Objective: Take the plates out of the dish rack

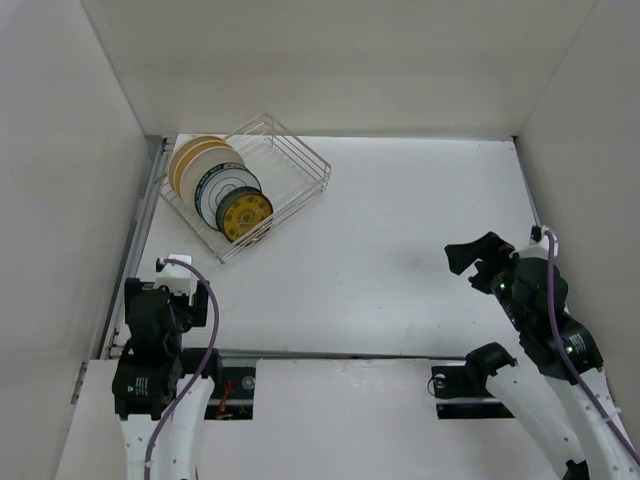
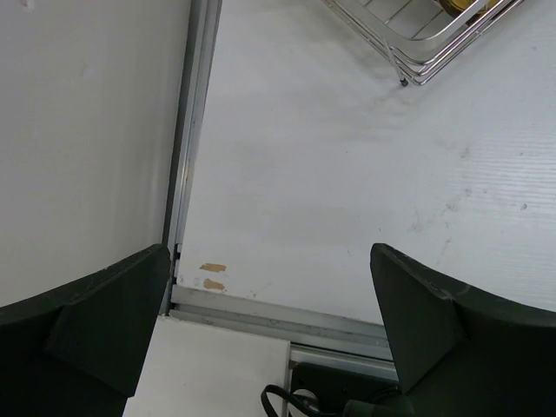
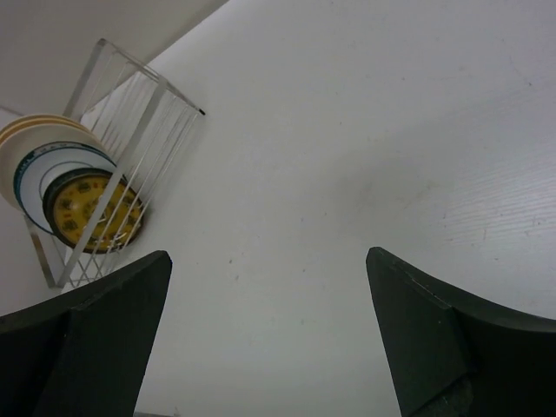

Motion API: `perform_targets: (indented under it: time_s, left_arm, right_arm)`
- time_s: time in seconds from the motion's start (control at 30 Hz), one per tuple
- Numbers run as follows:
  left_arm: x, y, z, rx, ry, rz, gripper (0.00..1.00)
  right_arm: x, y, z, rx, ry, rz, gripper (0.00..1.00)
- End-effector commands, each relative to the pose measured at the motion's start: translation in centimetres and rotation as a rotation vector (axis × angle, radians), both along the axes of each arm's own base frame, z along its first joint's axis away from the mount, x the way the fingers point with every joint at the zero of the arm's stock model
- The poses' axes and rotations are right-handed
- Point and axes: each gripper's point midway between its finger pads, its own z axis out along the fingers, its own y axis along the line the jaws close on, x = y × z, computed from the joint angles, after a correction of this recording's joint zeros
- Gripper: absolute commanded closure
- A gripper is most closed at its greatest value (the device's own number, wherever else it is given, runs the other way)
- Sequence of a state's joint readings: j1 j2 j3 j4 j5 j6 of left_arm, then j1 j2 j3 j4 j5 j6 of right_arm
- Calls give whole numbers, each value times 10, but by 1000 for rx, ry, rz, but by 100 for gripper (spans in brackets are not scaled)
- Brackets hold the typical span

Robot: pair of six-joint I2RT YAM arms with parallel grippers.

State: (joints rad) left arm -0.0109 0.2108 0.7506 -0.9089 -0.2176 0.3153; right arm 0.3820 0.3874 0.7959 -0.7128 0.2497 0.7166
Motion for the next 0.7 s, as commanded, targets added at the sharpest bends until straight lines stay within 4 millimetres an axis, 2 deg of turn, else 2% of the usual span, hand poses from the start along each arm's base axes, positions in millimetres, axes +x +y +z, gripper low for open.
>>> perform_targets:
  time_s: [0.0, 0.17, 0.3, 0.4, 0.43, 0.47, 0.57, 0.63, 0.67]
  left_arm:
    - [-2, 6, 23, 3, -49, 41, 1]
    - [-6, 0, 21, 53, -15, -50, 1]
    - [-2, -17, 23, -10, 8, -126, 1]
    - [8, -29, 35, -34, 35, -190, 1]
    - [17, -29, 35, -37, 71, -190, 1]
    - [23, -29, 50, -35, 54, -190, 1]
    - [45, -32, 63, -70, 145, -188, 1]
    - [57, -45, 67, -116, 199, -245, 1]
    - [69, -48, 61, -135, 267, -256, 1]
  right_arm:
    - [1, 5, 2, 23, 53, 1, 0]
    - [4, 4, 13, 27, 62, -13, 0]
    - [9, 9, 40, 19, -50, 28, 0]
    - [10, 9, 63, -4, -159, 52, 0]
    - [12, 9, 62, -17, -167, 55, 0]
    - [15, 10, 65, -29, -172, 57, 0]
    - [25, 7, 70, -70, -146, 31, 0]
    - [30, 8, 67, -113, -112, 41, 0]
    - [33, 11, 75, -129, -122, 60, 0]
